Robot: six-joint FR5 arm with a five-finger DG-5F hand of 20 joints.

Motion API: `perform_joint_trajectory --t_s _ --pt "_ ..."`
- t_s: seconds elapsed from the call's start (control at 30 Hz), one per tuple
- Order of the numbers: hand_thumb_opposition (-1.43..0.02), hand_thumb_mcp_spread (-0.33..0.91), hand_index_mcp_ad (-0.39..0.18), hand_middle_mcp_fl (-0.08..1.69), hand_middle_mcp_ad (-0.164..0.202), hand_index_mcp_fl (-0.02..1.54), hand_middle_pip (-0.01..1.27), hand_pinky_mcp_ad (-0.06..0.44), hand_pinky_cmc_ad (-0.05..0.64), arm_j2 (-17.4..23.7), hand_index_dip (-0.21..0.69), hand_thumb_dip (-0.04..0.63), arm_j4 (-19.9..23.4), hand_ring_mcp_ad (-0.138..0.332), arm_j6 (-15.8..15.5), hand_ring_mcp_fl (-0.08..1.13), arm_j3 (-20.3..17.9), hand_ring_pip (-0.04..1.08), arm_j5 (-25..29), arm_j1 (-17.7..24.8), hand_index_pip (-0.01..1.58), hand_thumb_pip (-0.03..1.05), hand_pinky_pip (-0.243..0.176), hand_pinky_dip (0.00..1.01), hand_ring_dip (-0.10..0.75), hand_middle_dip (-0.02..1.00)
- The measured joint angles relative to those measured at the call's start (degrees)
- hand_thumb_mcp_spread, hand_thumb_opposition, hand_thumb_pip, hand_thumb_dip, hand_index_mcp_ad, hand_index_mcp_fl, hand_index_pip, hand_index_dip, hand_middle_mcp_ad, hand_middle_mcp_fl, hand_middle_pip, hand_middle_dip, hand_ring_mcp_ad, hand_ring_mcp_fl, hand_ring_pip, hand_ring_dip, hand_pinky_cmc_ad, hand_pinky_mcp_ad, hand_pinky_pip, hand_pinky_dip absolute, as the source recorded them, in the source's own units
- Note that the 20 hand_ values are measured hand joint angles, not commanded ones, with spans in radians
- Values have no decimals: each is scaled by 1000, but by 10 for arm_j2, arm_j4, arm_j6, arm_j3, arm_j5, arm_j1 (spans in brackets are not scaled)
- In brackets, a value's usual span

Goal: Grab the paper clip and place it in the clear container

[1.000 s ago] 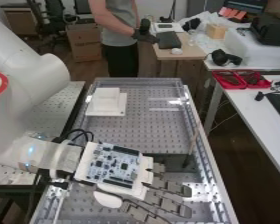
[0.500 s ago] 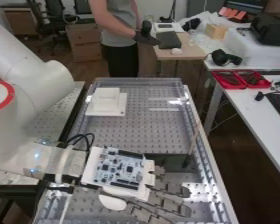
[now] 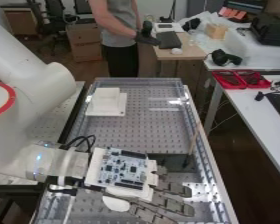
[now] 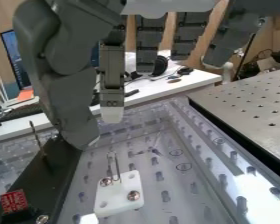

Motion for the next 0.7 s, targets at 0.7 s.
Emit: perform_joint_trajectory --t_s 0.7 --pt "-841 499 -169 106 -2 223 138 168 307 -15 169 284 -6 101 -16 16 12 84 -10 -5 1312 559 -59 195 44 173"
